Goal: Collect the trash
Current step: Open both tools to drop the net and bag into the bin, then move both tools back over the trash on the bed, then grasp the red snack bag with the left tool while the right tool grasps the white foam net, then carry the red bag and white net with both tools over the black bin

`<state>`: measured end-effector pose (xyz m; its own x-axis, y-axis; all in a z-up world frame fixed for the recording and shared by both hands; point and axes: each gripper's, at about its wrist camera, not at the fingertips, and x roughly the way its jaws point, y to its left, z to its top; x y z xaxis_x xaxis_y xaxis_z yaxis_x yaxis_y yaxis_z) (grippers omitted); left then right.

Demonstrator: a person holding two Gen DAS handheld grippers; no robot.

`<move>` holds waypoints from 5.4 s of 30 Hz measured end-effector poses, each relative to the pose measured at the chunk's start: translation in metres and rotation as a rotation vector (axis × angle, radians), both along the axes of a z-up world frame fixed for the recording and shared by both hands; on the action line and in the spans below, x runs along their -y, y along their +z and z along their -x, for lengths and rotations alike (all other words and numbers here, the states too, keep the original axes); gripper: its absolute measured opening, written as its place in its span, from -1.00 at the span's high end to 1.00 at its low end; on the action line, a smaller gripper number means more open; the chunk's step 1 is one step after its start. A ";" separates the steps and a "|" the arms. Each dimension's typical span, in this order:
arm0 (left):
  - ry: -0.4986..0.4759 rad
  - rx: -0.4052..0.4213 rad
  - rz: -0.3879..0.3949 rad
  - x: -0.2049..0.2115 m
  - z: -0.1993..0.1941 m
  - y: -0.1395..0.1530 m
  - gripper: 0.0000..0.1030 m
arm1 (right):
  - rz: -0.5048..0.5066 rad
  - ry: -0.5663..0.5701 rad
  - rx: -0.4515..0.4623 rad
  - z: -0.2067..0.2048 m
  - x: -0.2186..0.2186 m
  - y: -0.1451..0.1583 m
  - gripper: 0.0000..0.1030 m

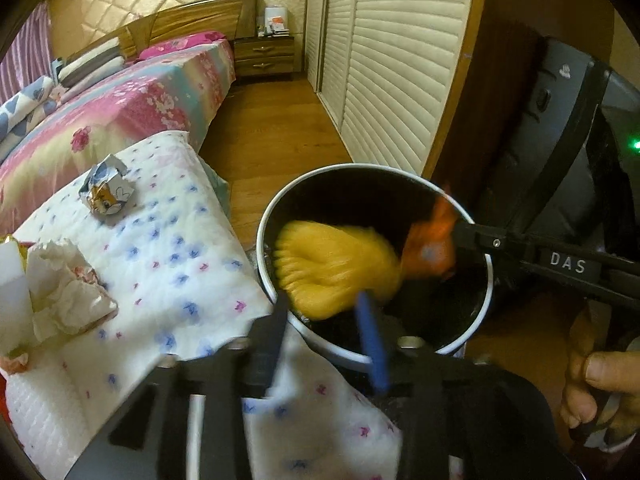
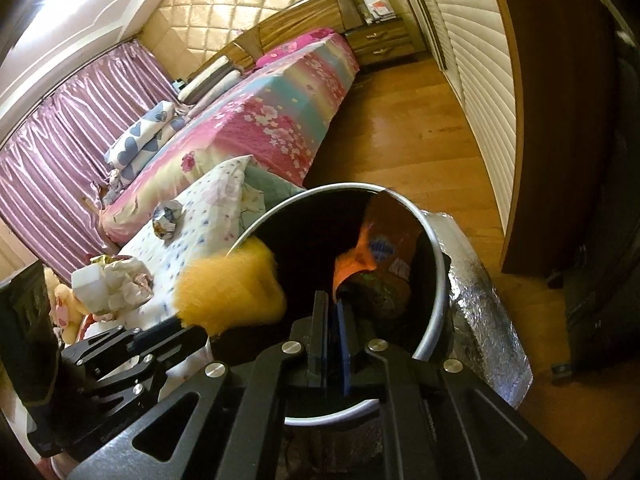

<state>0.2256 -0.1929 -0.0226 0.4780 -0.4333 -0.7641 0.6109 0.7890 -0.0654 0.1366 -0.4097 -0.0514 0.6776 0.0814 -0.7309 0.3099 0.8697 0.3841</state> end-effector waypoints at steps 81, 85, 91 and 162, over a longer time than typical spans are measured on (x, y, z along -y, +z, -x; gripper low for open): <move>0.408 0.049 0.156 -0.292 0.049 0.014 1.00 | 0.012 0.470 0.088 -0.036 -0.271 0.001 0.83; 0.429 0.052 0.132 -0.289 0.053 0.016 0.94 | 0.016 0.455 0.101 -0.028 -0.264 0.006 0.83; 0.463 0.002 0.221 -0.285 0.035 0.019 0.33 | 0.009 0.442 0.105 -0.020 -0.254 0.009 0.83; -0.089 -0.036 0.180 -0.017 0.006 0.005 1.00 | 0.038 0.015 0.079 0.032 -0.025 0.009 0.83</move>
